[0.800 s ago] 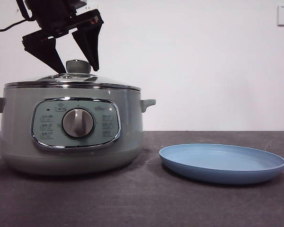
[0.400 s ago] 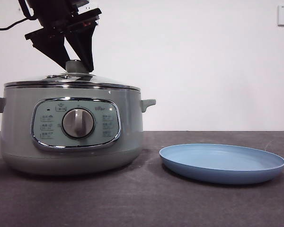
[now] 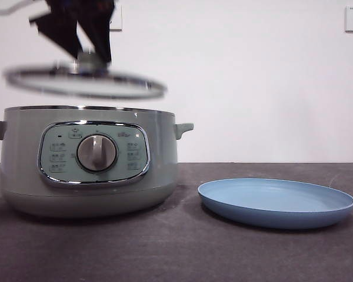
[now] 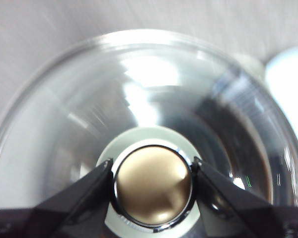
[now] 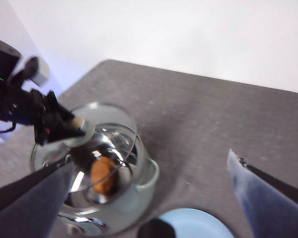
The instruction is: Take the potato out from the steamer,put the potato on the plate,close the lid
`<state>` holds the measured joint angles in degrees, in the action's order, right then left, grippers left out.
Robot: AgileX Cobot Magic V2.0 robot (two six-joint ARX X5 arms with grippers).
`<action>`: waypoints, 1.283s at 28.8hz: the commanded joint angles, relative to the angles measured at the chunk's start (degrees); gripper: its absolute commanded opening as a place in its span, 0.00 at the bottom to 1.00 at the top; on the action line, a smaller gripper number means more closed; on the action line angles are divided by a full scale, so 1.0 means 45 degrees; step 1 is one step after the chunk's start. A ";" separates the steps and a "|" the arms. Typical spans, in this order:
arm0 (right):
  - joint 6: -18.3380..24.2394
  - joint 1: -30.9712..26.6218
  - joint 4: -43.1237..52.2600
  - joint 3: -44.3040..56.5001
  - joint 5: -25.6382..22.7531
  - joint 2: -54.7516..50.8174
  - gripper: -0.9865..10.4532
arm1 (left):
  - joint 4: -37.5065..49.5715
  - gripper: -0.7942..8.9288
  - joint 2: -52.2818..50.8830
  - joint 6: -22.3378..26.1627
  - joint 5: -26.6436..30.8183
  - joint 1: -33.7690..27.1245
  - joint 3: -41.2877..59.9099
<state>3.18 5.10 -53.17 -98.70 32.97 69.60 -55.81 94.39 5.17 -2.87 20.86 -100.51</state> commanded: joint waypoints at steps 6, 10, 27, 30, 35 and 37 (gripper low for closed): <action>-0.0874 0.2079 0.0189 -0.0010 -0.0151 0.1282 0.61 | -0.0894 0.07 -0.0209 0.0544 0.0879 -0.0520 -0.4682; -0.0835 0.3755 0.0316 -0.0010 -0.1452 0.2399 0.61 | -0.1831 0.07 -0.0209 0.0617 0.2511 -0.0782 -0.6853; 0.0306 0.8670 -0.2331 -0.8956 -0.6358 1.2245 0.61 | -0.4673 0.07 -0.0262 0.0913 0.7227 -0.1005 -1.0603; 0.0321 0.8966 -0.2302 -0.9267 -0.6353 1.3459 0.61 | -0.4677 0.07 -0.0262 0.0913 0.7227 -0.1005 -1.0608; 0.0452 0.9379 -0.2312 -0.9267 -0.6479 1.5106 0.61 | -0.4697 0.07 -0.0262 0.0913 0.7218 -0.1005 -1.0608; 0.0457 0.9408 -0.2307 -0.9267 -0.6504 1.5480 0.61 | -0.4760 0.07 -0.0262 0.0913 0.7193 -0.1005 -1.0603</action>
<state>4.82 47.59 -63.79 -140.44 3.99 138.76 -76.44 93.76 8.60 29.17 16.27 -147.59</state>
